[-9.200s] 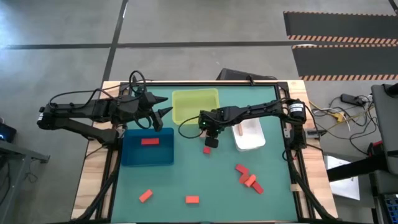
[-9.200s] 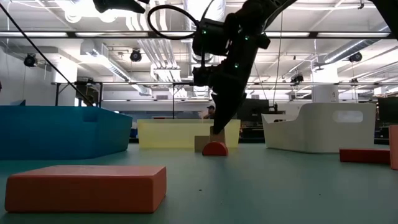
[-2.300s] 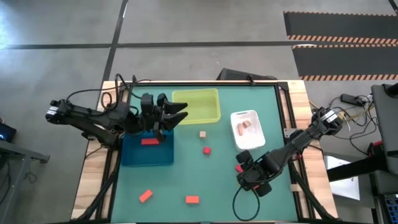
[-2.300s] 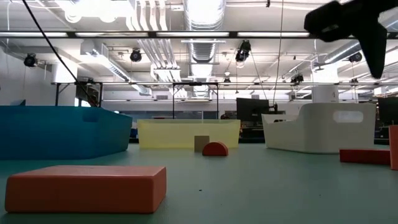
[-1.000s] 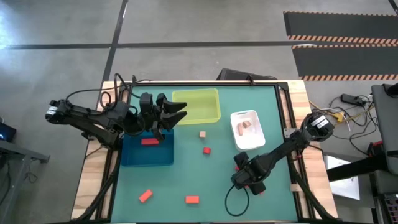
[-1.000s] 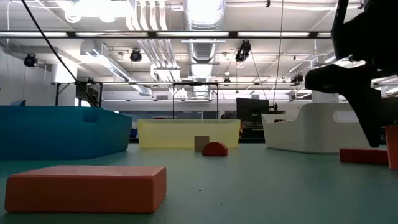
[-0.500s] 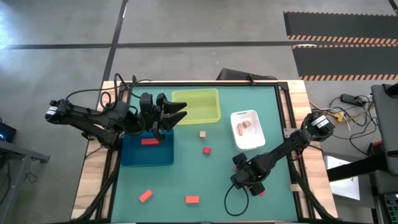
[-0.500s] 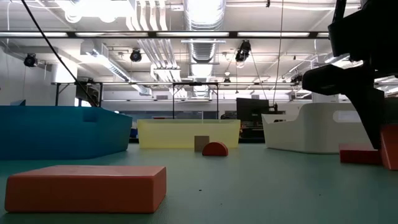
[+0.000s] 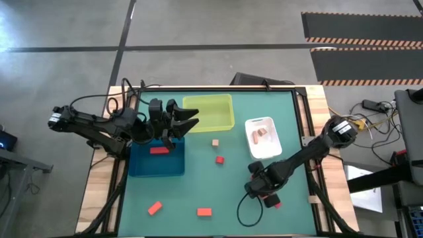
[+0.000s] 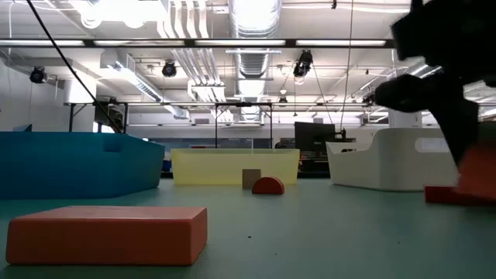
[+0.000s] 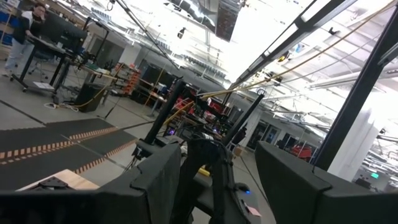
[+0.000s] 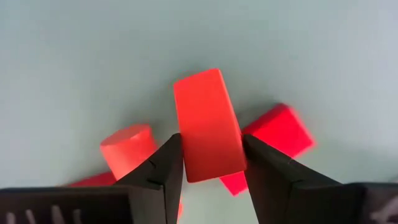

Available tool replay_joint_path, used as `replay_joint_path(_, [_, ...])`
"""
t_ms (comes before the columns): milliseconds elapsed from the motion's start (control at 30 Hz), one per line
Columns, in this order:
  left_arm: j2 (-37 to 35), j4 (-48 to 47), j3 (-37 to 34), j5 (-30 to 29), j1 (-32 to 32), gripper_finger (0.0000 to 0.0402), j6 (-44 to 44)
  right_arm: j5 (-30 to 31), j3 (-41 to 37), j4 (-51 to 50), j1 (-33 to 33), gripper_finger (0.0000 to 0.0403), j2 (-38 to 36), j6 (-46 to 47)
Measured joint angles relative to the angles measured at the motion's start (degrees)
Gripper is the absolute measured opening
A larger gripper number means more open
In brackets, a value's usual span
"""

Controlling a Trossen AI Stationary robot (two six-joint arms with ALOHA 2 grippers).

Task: Sort & place blocks by color
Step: Put the orange block into the yellow bin

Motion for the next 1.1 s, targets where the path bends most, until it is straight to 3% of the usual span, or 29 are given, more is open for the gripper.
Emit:
replay_joint_path(400, [0.45,-0.6,-0.38,-0.01,0.04,0.0193,2.57,-1.88,0.0,3.52,-10.32,0.0128,-13.13,14.1])
replay_joint_path(700, [0.79,-9.1,-0.46,-0.02,0.04,0.0193,6.23,-1.85,-0.15,24.92,-17.37,0.0128,-22.16,20.77])
replay_joint_path(1100, [0.79,-17.89,-0.55,2.21,0.02,0.0193,6.22,-1.41,-0.24,51.94,-19.91,0.0128,-22.66,27.46])
